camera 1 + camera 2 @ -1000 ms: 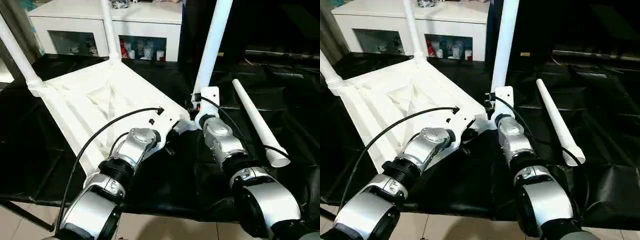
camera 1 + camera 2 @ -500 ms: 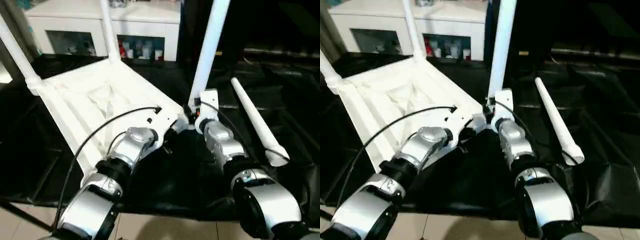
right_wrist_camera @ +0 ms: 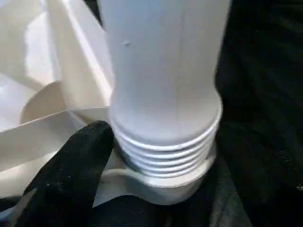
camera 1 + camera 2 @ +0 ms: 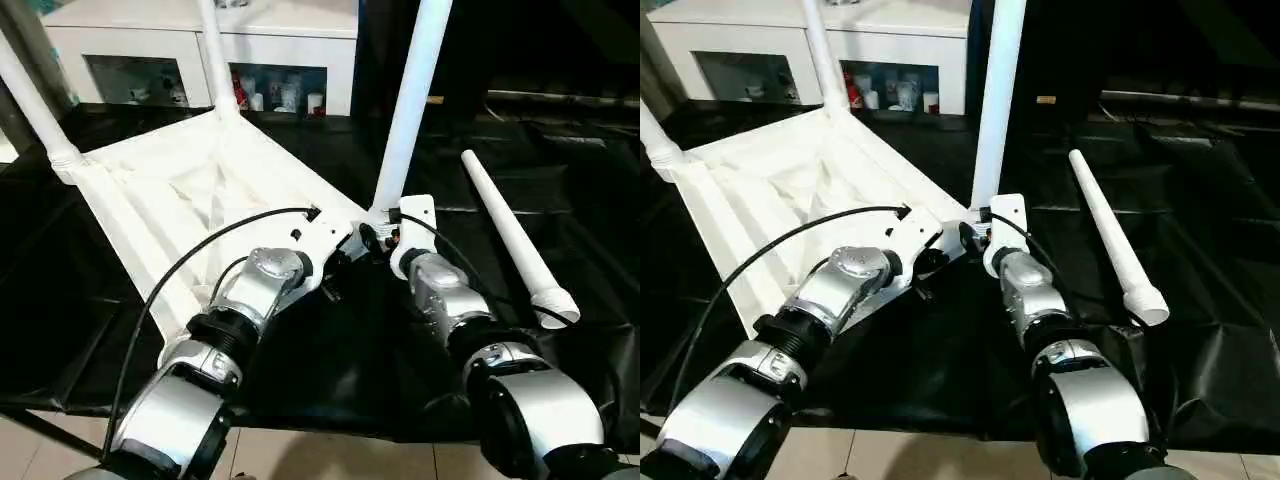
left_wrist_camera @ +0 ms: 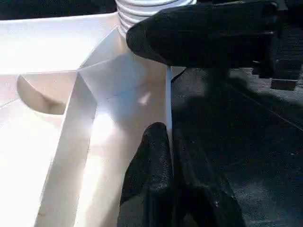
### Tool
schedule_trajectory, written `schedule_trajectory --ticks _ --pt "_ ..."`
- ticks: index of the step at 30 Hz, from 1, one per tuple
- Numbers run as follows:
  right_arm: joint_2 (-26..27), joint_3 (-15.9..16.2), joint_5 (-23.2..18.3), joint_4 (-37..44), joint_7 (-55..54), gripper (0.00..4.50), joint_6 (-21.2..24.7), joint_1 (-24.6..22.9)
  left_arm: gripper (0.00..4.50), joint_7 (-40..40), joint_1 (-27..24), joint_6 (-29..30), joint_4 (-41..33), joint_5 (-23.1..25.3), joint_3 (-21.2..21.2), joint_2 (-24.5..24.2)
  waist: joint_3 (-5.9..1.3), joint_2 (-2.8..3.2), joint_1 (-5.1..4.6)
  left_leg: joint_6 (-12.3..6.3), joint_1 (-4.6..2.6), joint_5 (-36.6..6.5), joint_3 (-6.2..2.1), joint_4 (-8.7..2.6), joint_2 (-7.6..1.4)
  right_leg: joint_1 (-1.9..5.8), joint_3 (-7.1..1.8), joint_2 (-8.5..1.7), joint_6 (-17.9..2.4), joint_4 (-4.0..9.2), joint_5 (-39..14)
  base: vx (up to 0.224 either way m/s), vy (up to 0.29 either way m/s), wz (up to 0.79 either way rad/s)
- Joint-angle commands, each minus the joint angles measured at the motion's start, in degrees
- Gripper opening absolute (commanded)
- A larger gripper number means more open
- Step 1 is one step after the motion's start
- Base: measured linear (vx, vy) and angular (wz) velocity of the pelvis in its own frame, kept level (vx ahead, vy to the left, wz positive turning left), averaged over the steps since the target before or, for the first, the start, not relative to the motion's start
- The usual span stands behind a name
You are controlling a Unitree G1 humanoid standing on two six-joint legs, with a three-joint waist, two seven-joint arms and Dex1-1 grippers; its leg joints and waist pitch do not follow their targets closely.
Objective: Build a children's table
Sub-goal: Rotate leg to tighten
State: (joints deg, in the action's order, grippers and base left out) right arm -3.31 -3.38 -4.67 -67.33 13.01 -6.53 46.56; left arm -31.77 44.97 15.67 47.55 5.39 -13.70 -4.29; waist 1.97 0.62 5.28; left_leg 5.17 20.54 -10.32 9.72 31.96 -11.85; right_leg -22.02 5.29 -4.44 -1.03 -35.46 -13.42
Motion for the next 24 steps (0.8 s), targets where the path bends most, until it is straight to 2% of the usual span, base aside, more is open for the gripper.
schedule_trajectory --ticks 1,7,10,11,13,14,15,20,24 --pt "-0.7 1.0 0.1 1.8 3.5 3.92 0.0 -1.8 0.0 -1.6 0.0 -2.6 0.1 0.3 -0.1 -1.2 -3.09 -0.53 0.19 -6.75 0.25 -2.6 -0.06 -2.41 -1.35 3.45 -3.21 -4.18 -14.0 3.49 7.6 0.0 0.0 0.0" --pt "-3.4 2.4 -0.2 9.7 11.2 3.92 0.0 -5.9 0.0 -4.7 -0.7 -4.6 -0.1 0.4 -1.0 -2.7 -3.4 -0.6 0.22 -9.42 0.2 0.2 -0.11 -1.87 -1.48 3.55 -3.12 -4.14 -15.2 2.77 13.2 0.0 0.0 0.0" --pt "-6.8 4.4 -1.2 20.0 18.9 3.92 2.4 -11.1 0.0 -7.0 -1.3 -5.7 -0.2 0.3 -1.2 -3.9 -3.46 -0.72 0.37 -11.16 0.31 2.3 -0.18 -1.47 -1.46 3.61 -3.04 -4.03 -15.5 2.45 16.7 0.0 0.0 0.0" --pt "-7.6 4.7 -1.5 22.1 20.3 3.92 3.1 -12.1 0.0 -7.8 -1.5 -6.2 -0.3 0.3 -1.3 -4.3 -3.41 -0.47 0.34 -11.46 0.29 2.0 -0.21 -1.41 -1.49 3.55 -2.99 -4.06 -15.4 2.57 16.3 0.0 0.0 0.0" --pt "-9.0 5.2 -2.0 25.7 22.4 3.92 4.0 -13.8 0.0 -9.0 -1.8 -6.8 -0.5 0.3 -1.5 -4.8 -3.3 -0.66 0.34 -11.1 0.32 0.3 -0.17 -1.48 -1.49 3.68 -3.0 -4.07 -15.1 2.79 14.1 0.0 0.0 0.0" --pt "-11.3 6.0 -3.1 31.4 26.2 3.92 6.0 -16.5 0.0 -11.9 -2.7 -9.0 -1.5 0.1 -2.1 -6.0 -3.13 -0.69 0.42 -10.86 0.3 -0.8 -0.2 -1.62 -1.43 3.75 -3.0 -4.0 -14.7 3.1 12.1 0.0 0.0 0.0" --pt "-12.1 6.1 -3.4 33.8 27.5 3.92 6.9 -17.6 0.0 -13.1 -3.1 -9.4 -1.9 -0.1 -2.2 -6.4 -3.13 -0.63 0.44 -10.46 0.29 -1.4 -0.25 -1.66 -1.68 3.72 -3.12 -4.1 -14.2 3.07 11.3 0.0 0.0 0.0" --pt "-16.4 7.3 -3.9 41.0 33.3 3.92 7.4 -21.5 0.0 -21.7 -6.2 -13.3 -6.7 -1.8 -3.7 -9.7 -3.08 -0.58 0.37 -8.3 0.31 -3.1 -0.18 -1.82 -1.71 3.51 -3.19 -4.18 -13.9 3.29 7.2 0.0 0.0 0.0" --pt "-19.2 8.9 -5.3 47.1 38.9 3.92 9.8 -24.6 0.0 -27.1 -8.3 -15.6 -10.1 -2.9 -4.5 -12.2 -3.14 -0.37 0.73 -8.25 0.07 -2.7 -0.14 -1.74 -1.87 3.31 -3.33 -3.98 -14.1 3.04 8.7 0.0 0.0 0.0"
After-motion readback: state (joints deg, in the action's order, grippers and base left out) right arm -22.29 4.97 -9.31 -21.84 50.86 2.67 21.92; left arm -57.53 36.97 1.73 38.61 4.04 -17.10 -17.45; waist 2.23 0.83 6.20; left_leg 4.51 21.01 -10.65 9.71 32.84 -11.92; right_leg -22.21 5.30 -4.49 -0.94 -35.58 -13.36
